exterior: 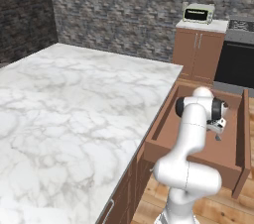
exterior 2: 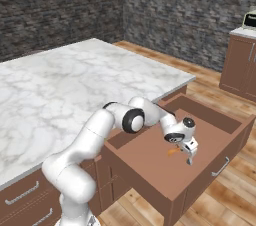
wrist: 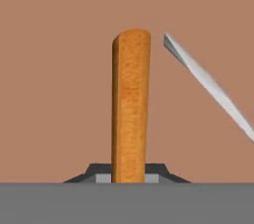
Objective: Organize the utensils by type. Pick up the wooden spoons from the counter and place them in the open cabinet. Then pick up the metallic utensils from the counter and place them in the open drawer.
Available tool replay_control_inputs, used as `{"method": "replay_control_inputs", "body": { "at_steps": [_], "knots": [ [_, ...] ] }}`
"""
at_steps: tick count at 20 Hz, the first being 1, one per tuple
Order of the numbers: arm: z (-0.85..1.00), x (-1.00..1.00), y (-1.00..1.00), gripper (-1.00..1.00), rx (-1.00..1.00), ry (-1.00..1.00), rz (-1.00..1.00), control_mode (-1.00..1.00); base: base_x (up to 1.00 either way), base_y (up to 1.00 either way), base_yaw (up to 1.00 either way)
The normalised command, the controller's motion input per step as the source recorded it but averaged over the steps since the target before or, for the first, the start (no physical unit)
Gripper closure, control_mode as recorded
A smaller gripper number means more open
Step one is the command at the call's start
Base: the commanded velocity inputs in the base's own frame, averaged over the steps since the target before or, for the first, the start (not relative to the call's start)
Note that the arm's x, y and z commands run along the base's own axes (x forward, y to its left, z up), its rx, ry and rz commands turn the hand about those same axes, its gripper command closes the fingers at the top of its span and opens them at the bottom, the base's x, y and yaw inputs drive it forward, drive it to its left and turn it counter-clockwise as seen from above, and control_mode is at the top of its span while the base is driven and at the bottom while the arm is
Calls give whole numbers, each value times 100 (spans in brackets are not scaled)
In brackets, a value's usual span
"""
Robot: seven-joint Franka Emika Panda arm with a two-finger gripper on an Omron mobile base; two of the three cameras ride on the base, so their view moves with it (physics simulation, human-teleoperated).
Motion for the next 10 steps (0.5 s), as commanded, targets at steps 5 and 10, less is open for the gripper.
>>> {"method": "replay_control_inputs", "body": {
  "at_steps": [5,10],
  "knots": [
    [-87,-6,16,100,-23,-10,0,-100,0,0,0],
    [-35,0,0,-100,-5,-8,0,-100,0,0,0]
  ]
}}
